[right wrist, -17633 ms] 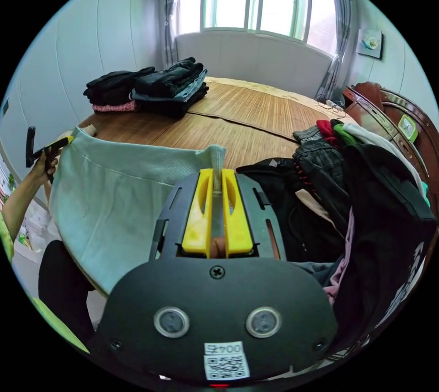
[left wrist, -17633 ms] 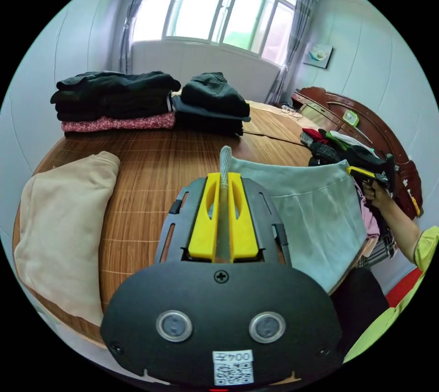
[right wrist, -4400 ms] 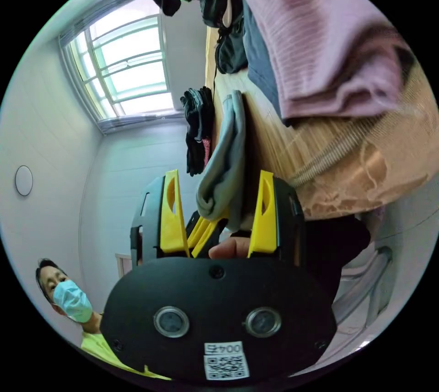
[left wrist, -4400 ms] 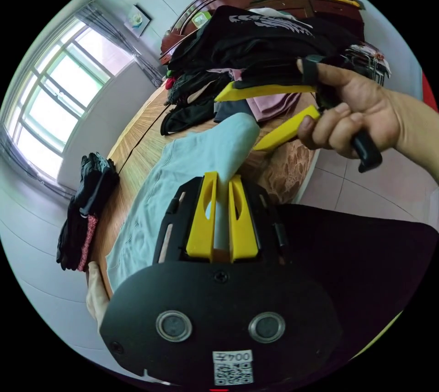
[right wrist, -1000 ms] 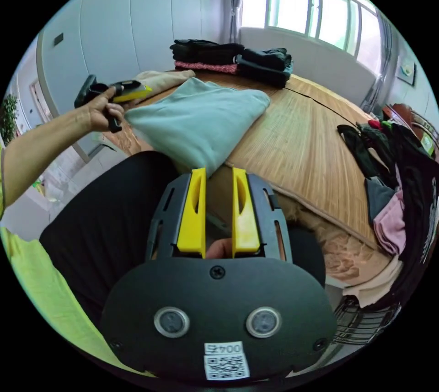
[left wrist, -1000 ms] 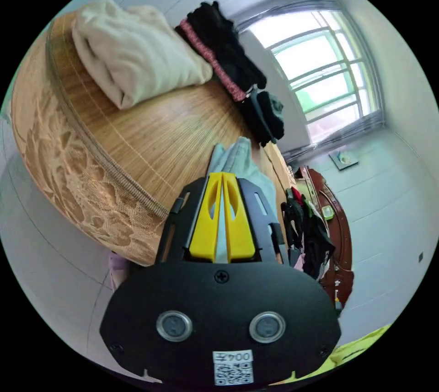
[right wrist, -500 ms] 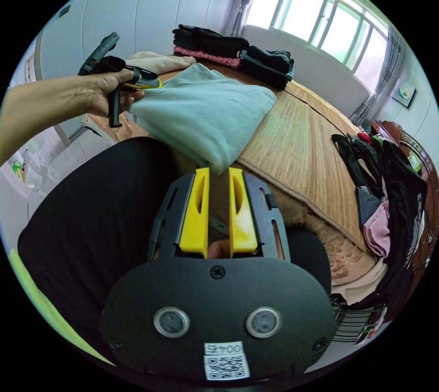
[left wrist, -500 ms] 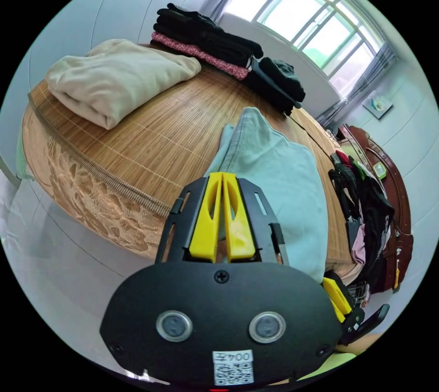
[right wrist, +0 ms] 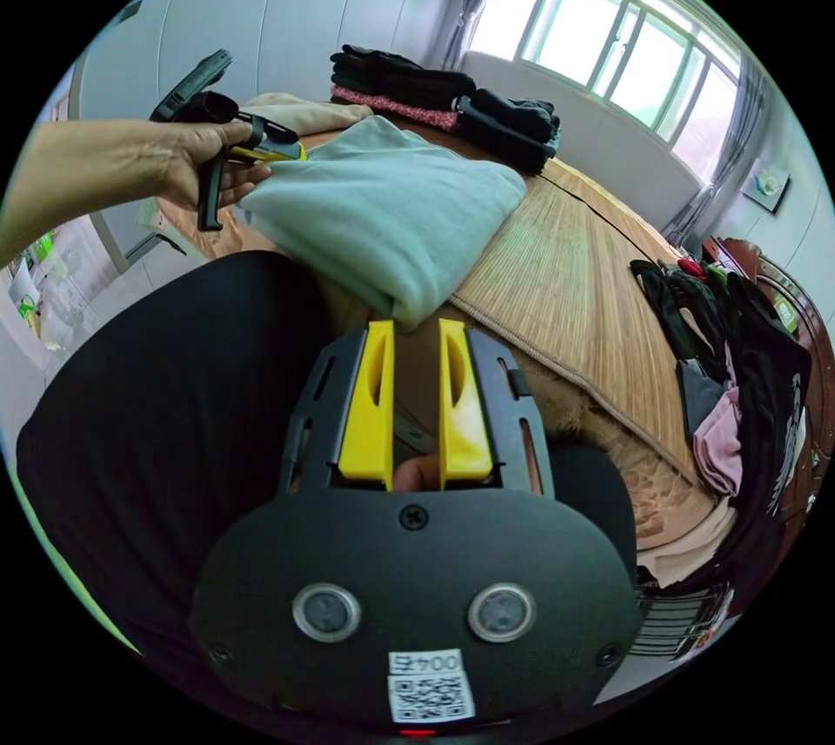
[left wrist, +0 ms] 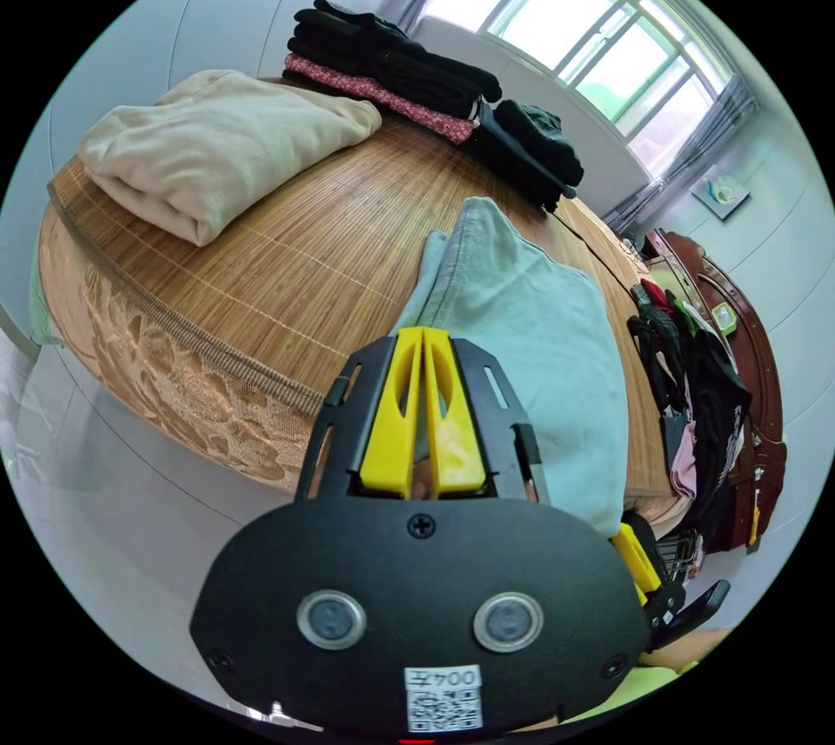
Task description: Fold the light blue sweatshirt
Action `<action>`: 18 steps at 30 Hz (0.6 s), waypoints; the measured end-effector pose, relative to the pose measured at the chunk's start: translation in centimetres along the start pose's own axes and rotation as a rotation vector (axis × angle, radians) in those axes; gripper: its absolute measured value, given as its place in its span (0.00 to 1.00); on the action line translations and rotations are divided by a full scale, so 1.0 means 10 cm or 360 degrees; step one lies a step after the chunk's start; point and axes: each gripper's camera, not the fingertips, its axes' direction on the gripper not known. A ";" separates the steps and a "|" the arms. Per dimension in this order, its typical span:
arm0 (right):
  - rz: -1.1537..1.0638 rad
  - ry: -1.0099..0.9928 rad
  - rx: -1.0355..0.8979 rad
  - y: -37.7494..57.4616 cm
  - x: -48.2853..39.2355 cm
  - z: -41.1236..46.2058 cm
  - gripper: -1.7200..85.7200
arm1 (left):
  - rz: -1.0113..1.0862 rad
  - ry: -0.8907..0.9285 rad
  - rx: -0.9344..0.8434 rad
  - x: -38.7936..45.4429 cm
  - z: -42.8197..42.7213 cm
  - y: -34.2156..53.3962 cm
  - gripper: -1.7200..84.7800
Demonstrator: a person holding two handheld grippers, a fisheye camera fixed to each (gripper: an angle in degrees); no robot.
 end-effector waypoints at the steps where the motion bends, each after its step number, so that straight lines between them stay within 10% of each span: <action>1: -0.0004 -0.0015 0.0012 0.00 0.00 0.00 0.12 | -0.0006 0.0007 0.0002 0.00 0.01 0.00 0.02; 18: -0.0104 0.0095 0.0130 0.05 0.04 -0.09 0.08 | 0.0018 0.0025 -0.0026 0.06 0.12 0.03 0.02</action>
